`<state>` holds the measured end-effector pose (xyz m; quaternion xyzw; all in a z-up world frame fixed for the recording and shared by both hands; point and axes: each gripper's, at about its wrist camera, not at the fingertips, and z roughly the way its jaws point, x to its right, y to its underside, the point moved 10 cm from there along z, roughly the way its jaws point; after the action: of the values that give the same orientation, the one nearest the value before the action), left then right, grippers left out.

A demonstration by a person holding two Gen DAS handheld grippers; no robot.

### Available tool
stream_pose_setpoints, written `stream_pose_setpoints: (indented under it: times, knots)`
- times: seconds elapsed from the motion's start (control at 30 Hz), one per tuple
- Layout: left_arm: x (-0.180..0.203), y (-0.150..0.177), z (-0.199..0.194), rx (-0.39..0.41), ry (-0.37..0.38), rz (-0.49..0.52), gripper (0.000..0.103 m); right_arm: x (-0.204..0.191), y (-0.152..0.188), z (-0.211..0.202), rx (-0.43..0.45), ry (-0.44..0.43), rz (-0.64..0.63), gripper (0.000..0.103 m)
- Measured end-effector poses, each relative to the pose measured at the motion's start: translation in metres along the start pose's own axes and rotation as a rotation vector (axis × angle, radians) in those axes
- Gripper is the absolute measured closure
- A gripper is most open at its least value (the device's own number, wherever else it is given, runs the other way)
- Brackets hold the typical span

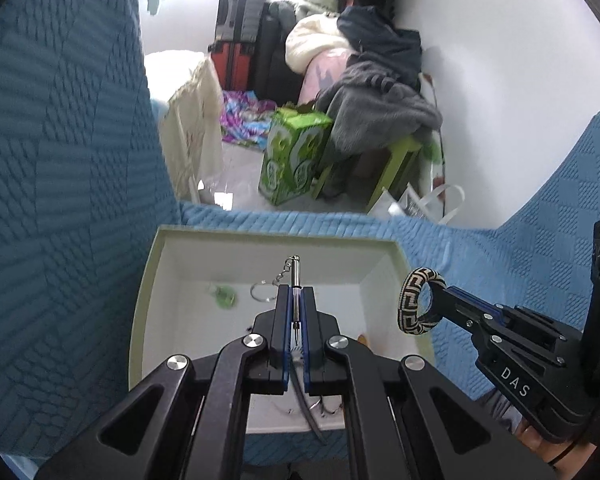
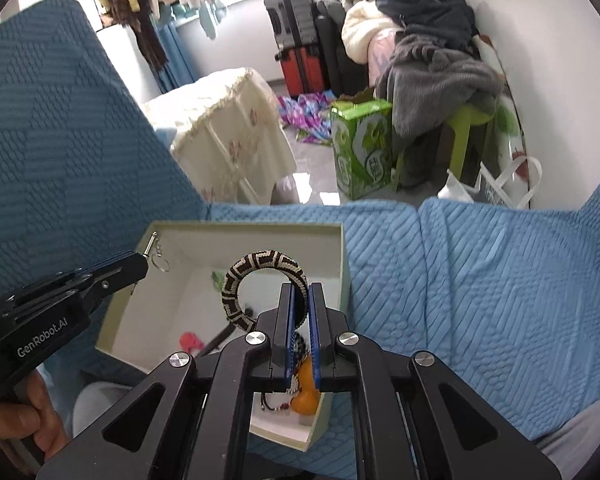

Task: Organize jewelry
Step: 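Lower both items into the box and open both tools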

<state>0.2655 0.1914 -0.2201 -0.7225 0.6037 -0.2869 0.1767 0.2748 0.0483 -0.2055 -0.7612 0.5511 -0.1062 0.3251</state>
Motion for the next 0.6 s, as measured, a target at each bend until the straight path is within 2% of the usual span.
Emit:
stream_pose_setpoints:
  times: [0.17, 0.37, 0.4, 0.43, 0.47, 0.57, 0.6]
  knots:
    - [-0.008, 0.024, 0.014, -0.053, 0.017, -0.035, 0.101, -0.008, 0.016, 0.014, -0.035, 0.003, -0.018, 0.098]
    - [-0.009, 0.033, 0.017, -0.067, 0.025, -0.052, 0.101, -0.009, 0.027, 0.019, -0.063, -0.005, -0.020, 0.096]
    - [-0.009, 0.032, 0.015, -0.062, 0.020, -0.056, 0.100, -0.009, 0.026, 0.018, -0.064, -0.007, -0.017, 0.092]
    - [-0.009, 0.031, 0.013, -0.055, 0.018, -0.060, 0.099, -0.008, 0.025, 0.016, -0.063, -0.007, -0.010, 0.080]
    - [-0.010, 0.029, 0.010, -0.048, 0.014, -0.063, 0.099, -0.008, 0.024, 0.014, -0.058, -0.010, -0.006, 0.074]
    - [-0.013, 0.021, 0.004, -0.033, -0.015, -0.079, 0.098, -0.009, 0.019, 0.005, -0.038, -0.015, -0.008, 0.072]
    - [-0.013, 0.020, 0.002, -0.036, -0.020, -0.077, 0.096, -0.009, 0.017, 0.001, -0.032, -0.015, -0.011, 0.068]
